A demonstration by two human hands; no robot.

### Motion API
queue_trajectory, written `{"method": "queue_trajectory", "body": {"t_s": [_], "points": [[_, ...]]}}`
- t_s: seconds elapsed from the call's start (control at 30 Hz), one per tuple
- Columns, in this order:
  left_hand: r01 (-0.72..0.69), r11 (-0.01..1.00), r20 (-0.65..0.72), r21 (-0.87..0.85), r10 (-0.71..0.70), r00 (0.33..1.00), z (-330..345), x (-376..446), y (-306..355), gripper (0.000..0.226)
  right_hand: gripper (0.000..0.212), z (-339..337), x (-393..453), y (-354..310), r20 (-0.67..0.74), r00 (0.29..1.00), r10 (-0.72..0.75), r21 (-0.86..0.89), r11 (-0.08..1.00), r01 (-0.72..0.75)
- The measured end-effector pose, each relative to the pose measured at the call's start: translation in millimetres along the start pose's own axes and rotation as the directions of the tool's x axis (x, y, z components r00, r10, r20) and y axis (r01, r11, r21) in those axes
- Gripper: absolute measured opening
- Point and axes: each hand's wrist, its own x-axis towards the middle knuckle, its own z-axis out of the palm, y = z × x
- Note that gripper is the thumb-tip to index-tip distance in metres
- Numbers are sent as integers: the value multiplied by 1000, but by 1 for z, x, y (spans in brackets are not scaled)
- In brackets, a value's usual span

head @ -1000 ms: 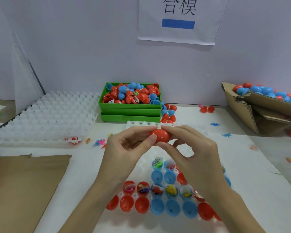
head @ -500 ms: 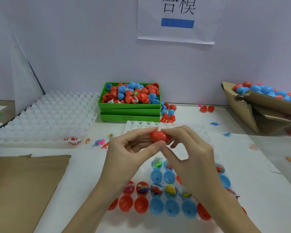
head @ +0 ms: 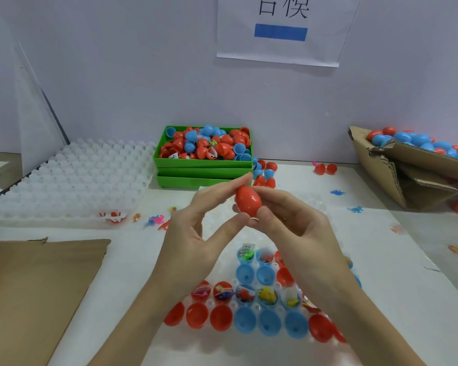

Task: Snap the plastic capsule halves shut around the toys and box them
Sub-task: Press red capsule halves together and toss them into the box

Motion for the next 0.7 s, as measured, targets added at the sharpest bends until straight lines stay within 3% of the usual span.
{"method": "queue_trajectory", "body": {"t_s": [0.2,0.43,0.7], "points": [[-76,996,28,53,75,997,3,-2,-3,43,34,8,-1,4,15,992,129,284,950,-128],[-15,997,-106,-74,7,994,19,-7,-2,27,47,27,-7,11,184,942,280,652,683,-330],[-24,998,-189,53,34,981,15,-6,-4,30,39,26,-10,14,307,888,342,743,498,-448]]}}
